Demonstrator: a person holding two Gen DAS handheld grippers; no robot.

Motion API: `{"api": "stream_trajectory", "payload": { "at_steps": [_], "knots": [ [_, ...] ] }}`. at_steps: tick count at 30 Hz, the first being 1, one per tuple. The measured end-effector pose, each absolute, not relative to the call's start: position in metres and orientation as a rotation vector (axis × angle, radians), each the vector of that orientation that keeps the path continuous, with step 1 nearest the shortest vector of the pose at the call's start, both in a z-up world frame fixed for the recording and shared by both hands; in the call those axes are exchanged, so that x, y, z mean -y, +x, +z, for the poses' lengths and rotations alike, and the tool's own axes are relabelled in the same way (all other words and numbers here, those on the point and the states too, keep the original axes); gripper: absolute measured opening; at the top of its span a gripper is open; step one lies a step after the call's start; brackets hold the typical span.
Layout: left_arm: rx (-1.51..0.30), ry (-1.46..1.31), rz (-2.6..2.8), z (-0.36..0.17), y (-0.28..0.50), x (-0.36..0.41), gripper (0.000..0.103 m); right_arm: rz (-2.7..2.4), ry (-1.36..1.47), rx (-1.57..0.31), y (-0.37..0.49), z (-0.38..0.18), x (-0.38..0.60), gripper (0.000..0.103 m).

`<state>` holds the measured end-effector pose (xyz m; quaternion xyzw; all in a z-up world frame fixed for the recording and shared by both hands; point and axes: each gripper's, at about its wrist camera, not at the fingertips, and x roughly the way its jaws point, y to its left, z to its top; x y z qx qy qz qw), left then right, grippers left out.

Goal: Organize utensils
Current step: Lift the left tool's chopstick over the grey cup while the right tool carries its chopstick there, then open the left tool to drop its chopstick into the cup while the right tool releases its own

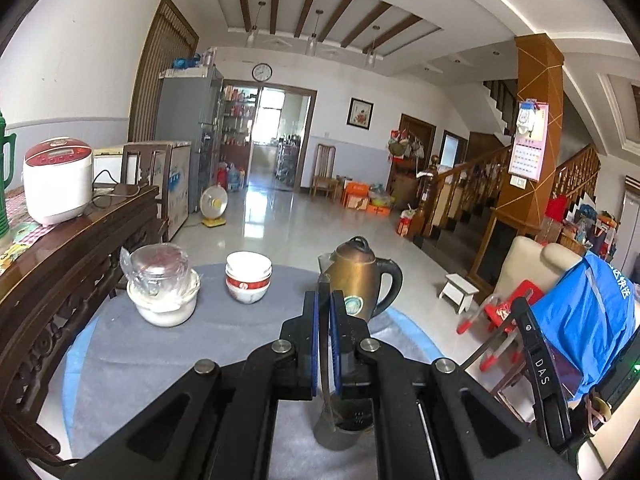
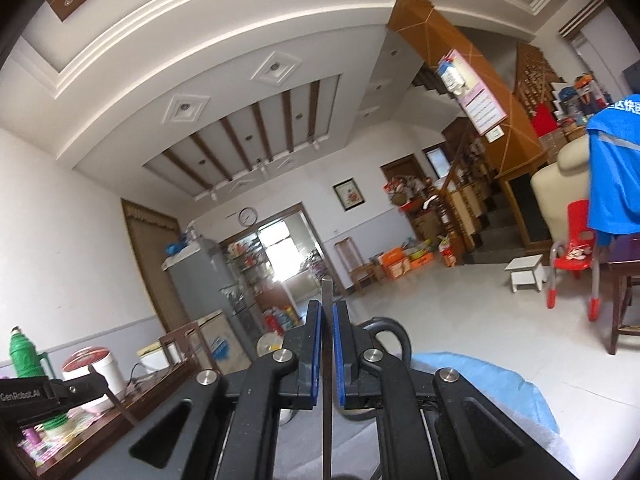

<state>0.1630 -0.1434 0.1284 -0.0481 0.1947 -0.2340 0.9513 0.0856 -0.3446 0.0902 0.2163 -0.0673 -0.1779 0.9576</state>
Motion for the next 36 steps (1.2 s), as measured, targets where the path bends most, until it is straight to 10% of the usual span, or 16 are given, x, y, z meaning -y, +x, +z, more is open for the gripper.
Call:
{"api": "stream_trajectory", "payload": {
  "at_steps": [36],
  "knots": [
    [-0.53,-0.034,-0.444,0.05,0.183,0.177,0.007,-0.345,0.382,-0.052,0.11,0.044,0.333,0.008]
  ]
}}
